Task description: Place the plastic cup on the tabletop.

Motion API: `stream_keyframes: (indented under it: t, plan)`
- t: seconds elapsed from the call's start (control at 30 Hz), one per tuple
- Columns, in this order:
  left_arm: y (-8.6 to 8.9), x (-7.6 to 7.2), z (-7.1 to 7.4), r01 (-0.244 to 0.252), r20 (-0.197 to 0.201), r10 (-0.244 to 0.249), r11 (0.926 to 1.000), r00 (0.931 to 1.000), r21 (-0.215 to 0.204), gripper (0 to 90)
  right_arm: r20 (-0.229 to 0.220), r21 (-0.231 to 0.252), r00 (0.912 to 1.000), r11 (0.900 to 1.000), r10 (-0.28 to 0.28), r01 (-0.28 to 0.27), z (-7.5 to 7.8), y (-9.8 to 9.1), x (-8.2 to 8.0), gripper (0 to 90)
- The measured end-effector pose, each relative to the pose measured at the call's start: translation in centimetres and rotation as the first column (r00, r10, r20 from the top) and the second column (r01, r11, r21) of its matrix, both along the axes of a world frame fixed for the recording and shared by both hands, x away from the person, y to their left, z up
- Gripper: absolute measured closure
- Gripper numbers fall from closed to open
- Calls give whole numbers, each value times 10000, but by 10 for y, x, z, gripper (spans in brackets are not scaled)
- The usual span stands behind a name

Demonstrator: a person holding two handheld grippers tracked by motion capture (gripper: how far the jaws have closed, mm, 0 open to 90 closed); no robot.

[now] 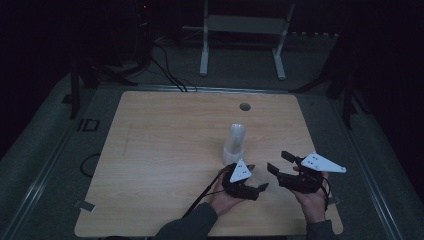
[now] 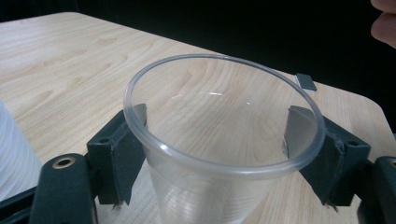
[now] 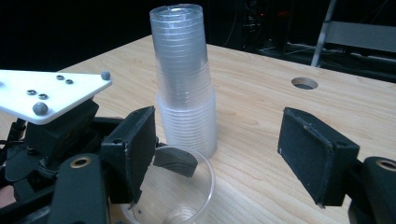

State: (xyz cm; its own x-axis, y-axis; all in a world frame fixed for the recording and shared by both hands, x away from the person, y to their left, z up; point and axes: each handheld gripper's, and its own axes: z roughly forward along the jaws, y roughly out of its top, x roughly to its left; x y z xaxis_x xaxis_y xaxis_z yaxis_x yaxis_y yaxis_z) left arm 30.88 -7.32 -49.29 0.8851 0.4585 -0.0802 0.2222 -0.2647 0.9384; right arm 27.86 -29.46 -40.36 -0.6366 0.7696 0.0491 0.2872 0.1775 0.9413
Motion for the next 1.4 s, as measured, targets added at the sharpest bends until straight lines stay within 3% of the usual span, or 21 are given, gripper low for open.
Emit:
stream_keyframes:
  t: [0.47,1.4]
  plan:
    - [1,0,-1,118,-315,-106,9992,9994,383,124,-25,10,10000,10000,-15,15,-1,0,0,277]
    - [14,-4,-2,259,-495,-250,9995,9985,161,139,1,41,10000,10000,-66,66,0,-3,0,277]
